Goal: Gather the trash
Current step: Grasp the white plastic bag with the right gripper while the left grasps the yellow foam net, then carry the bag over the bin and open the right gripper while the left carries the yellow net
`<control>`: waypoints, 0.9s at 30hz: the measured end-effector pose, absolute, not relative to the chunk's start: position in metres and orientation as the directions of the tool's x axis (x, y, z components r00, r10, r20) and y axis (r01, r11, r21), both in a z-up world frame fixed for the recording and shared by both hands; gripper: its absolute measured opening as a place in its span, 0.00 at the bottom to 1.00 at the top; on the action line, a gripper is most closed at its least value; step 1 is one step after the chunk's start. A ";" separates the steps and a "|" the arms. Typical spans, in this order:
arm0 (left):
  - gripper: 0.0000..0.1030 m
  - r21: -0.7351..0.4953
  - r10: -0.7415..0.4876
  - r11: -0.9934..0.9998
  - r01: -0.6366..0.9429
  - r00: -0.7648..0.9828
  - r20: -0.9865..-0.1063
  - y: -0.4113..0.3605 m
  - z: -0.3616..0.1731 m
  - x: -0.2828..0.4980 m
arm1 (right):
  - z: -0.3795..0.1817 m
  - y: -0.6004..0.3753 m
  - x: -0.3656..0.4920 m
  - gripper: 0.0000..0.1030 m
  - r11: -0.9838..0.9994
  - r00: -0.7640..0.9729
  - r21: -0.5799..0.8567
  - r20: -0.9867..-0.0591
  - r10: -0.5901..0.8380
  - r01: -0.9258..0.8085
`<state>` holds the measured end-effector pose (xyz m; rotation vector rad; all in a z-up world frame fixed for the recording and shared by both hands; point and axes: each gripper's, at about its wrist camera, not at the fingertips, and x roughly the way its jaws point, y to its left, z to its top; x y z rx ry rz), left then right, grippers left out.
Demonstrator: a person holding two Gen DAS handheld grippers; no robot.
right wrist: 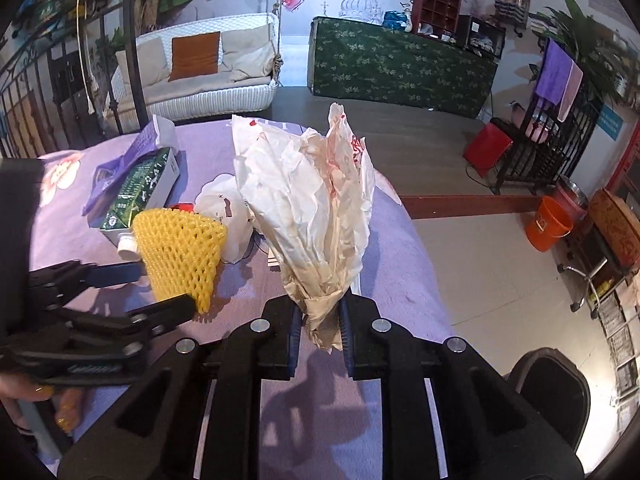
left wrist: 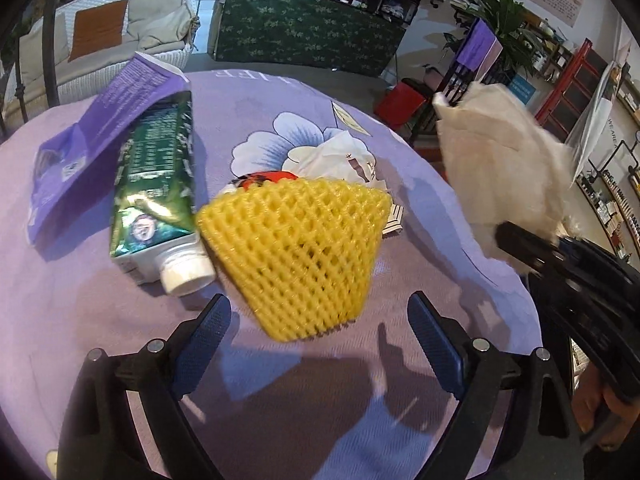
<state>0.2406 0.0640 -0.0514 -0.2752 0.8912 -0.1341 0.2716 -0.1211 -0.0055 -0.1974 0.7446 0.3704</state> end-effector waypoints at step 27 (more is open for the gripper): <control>0.19 -0.340 -0.280 0.939 0.051 0.687 -0.671 0.050 -0.022 0.195 | -0.006 -0.170 0.216 0.17 0.943 0.686 0.060 -0.671 0.282 -0.328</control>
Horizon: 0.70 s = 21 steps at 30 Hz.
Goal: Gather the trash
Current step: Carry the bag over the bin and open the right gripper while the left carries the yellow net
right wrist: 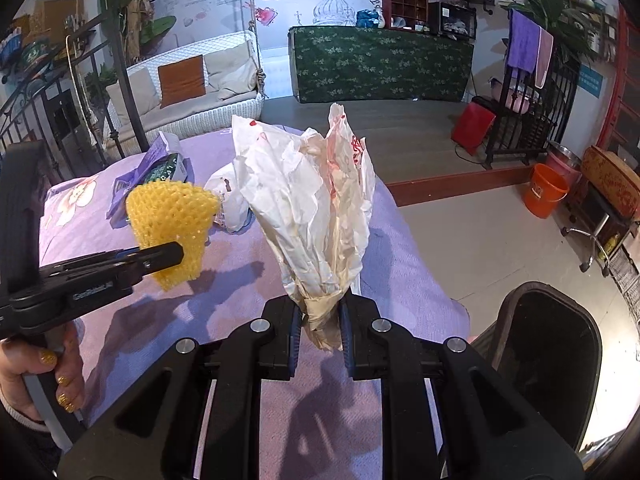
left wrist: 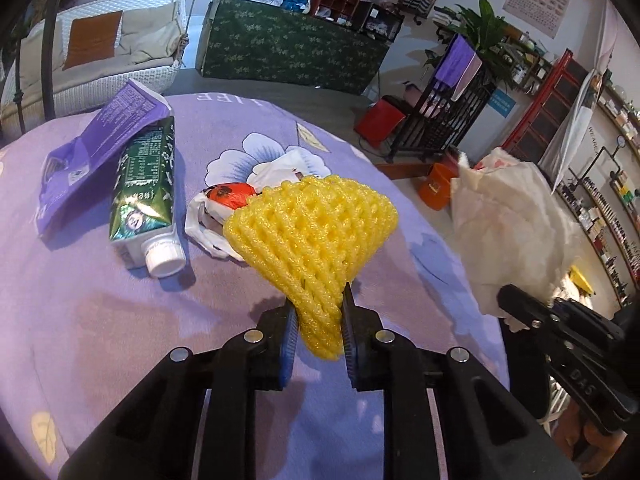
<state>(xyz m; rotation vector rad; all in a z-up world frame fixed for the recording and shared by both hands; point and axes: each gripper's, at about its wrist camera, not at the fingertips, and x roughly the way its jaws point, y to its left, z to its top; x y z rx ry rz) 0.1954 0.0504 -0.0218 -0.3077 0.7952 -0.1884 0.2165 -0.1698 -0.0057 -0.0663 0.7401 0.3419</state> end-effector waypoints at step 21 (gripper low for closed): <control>0.19 -0.335 -0.322 0.932 0.136 0.734 -0.598 0.021 0.004 0.119 | 0.002 -0.212 0.162 0.17 0.946 0.700 0.138 -0.642 0.312 -0.295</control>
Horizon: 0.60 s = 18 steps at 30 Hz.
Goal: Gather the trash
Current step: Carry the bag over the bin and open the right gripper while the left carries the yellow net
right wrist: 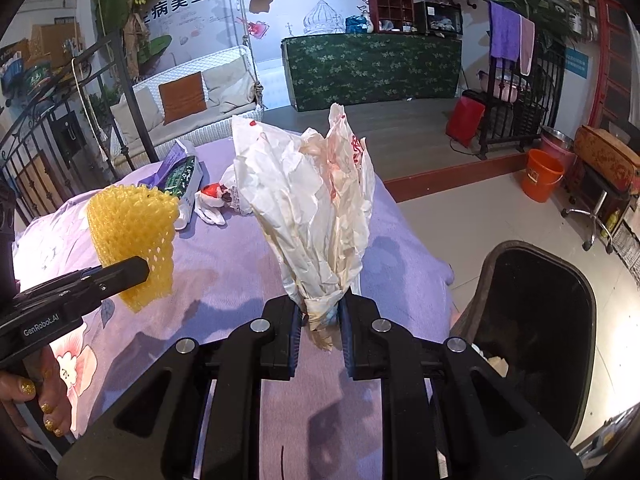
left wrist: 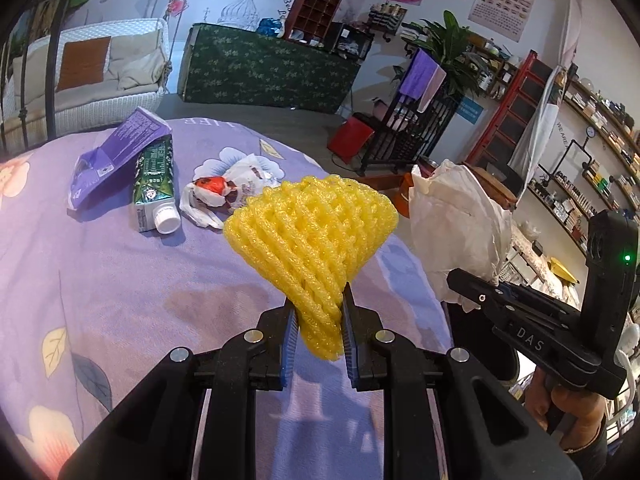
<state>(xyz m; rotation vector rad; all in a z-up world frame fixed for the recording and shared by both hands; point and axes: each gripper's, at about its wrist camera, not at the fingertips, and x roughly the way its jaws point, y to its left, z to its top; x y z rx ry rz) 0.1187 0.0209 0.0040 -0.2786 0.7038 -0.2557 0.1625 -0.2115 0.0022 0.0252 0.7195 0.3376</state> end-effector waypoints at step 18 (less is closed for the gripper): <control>0.19 -0.328 -0.453 0.891 0.314 0.669 -0.589 -0.050 0.004 0.114 | -0.008 -0.322 0.128 0.17 0.985 0.755 0.171 -0.642 0.132 -0.027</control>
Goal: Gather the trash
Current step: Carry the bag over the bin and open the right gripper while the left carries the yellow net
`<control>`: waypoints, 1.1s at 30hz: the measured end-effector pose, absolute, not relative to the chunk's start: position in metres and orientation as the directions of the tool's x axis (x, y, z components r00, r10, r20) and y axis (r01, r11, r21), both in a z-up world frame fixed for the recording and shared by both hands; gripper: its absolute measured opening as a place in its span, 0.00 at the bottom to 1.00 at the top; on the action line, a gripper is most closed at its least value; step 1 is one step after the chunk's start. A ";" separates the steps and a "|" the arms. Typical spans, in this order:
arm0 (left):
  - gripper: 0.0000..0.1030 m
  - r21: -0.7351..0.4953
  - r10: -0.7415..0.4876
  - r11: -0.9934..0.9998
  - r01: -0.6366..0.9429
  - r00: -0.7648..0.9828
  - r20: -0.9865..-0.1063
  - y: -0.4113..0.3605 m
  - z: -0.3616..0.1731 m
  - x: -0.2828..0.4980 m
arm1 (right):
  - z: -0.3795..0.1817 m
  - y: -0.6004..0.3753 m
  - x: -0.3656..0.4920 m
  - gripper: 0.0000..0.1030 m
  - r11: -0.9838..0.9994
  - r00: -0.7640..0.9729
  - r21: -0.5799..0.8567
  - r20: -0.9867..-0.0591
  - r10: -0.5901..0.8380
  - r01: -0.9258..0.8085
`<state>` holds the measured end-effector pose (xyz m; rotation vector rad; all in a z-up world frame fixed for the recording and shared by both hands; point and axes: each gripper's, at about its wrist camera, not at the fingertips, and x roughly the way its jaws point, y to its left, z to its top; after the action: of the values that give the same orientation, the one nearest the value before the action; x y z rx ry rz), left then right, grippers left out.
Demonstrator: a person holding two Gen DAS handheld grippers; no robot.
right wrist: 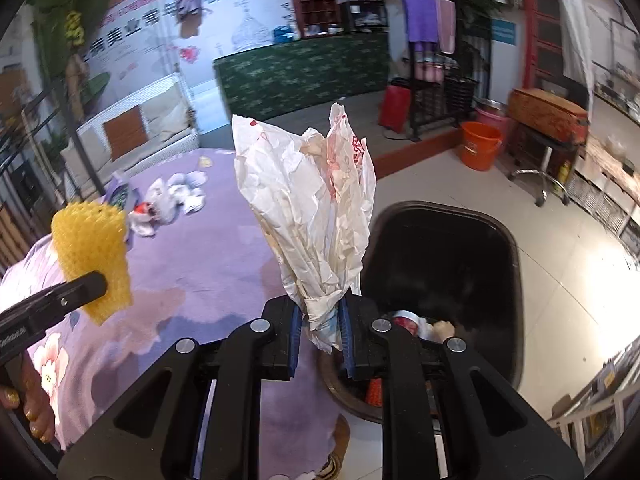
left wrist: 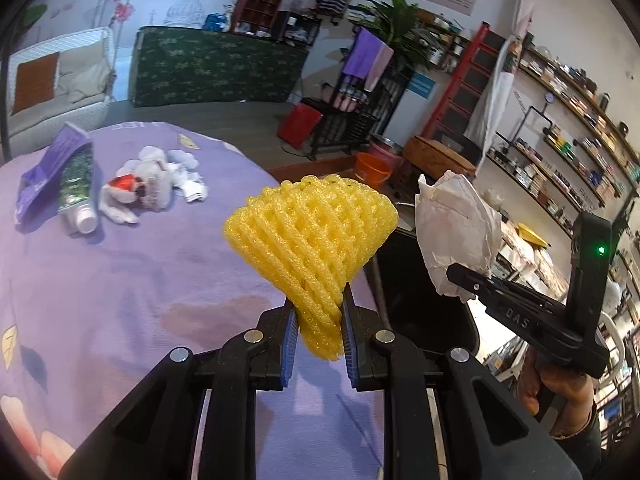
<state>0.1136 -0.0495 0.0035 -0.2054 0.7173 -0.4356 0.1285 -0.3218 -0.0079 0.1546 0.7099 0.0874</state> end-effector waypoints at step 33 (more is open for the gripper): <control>0.19 -0.283 -0.528 0.835 0.472 0.541 -0.655 -0.136 -0.016 0.127 | -0.073 -0.399 0.145 0.72 0.943 0.669 0.169 -0.740 -0.071 0.287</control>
<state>0.1271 -0.1364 -0.0158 -0.0759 0.8033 -0.5948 0.1446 -0.3990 -0.0732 0.2834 0.8152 -0.2051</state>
